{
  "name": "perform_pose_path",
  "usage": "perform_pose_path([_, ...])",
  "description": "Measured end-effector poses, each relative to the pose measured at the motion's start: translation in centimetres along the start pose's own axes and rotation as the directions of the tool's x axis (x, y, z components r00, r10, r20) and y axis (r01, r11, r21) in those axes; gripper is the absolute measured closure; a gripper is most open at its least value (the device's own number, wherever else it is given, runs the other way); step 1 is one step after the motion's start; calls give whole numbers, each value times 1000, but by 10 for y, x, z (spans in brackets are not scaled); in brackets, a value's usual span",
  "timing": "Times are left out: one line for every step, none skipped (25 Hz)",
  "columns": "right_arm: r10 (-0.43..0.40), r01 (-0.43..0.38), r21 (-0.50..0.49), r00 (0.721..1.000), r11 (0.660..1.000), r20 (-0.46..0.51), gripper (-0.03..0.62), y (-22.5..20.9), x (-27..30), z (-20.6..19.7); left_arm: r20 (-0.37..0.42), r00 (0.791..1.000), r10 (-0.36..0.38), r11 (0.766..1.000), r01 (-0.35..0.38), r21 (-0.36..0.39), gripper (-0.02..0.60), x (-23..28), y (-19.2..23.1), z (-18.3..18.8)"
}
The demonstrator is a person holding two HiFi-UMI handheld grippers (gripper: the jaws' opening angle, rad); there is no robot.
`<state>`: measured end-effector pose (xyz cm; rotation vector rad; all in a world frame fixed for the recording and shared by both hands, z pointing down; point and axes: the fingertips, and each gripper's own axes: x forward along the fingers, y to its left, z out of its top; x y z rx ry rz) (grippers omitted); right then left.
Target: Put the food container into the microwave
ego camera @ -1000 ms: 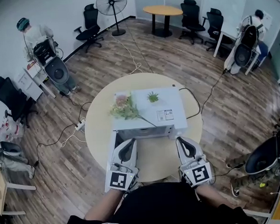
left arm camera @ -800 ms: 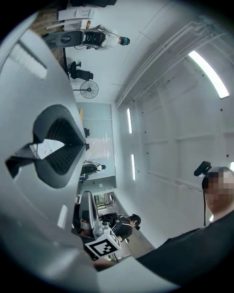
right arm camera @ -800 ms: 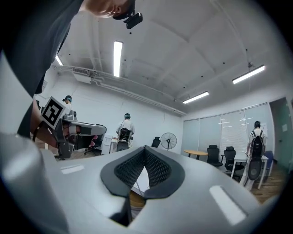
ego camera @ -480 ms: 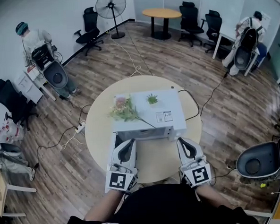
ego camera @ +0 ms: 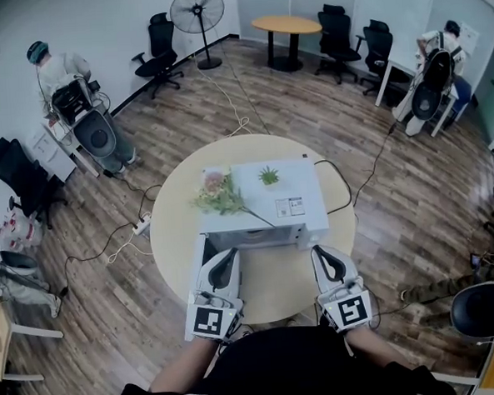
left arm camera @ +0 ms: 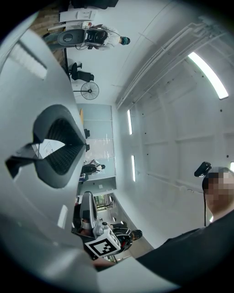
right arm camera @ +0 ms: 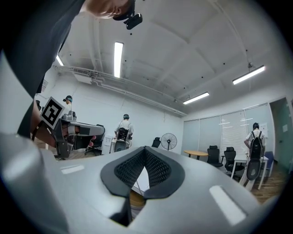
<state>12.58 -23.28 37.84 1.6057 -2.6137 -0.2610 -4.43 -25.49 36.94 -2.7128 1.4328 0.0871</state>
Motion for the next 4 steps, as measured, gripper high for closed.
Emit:
perform_pose_path([1, -1, 1, 1000, 1000, -3, 586, 0, 0, 1, -1, 1000, 0, 1000, 0, 1, 581, 0, 0, 1])
perform_pose_path([0, 0, 4, 1000, 1000, -5, 586, 0, 0, 3, -1, 1000, 0, 1000, 0, 1, 581, -1, 0, 2])
perform_pose_path([0, 0, 6, 1000, 1000, -6, 586, 0, 0, 4, -2, 1000, 1, 1000, -1, 2, 581, -1, 0, 3])
perform_pose_path([-1, 1, 8, 1000, 1000, -7, 586, 0, 0, 6, -2, 1000, 1, 1000, -1, 2, 581, -2, 0, 4])
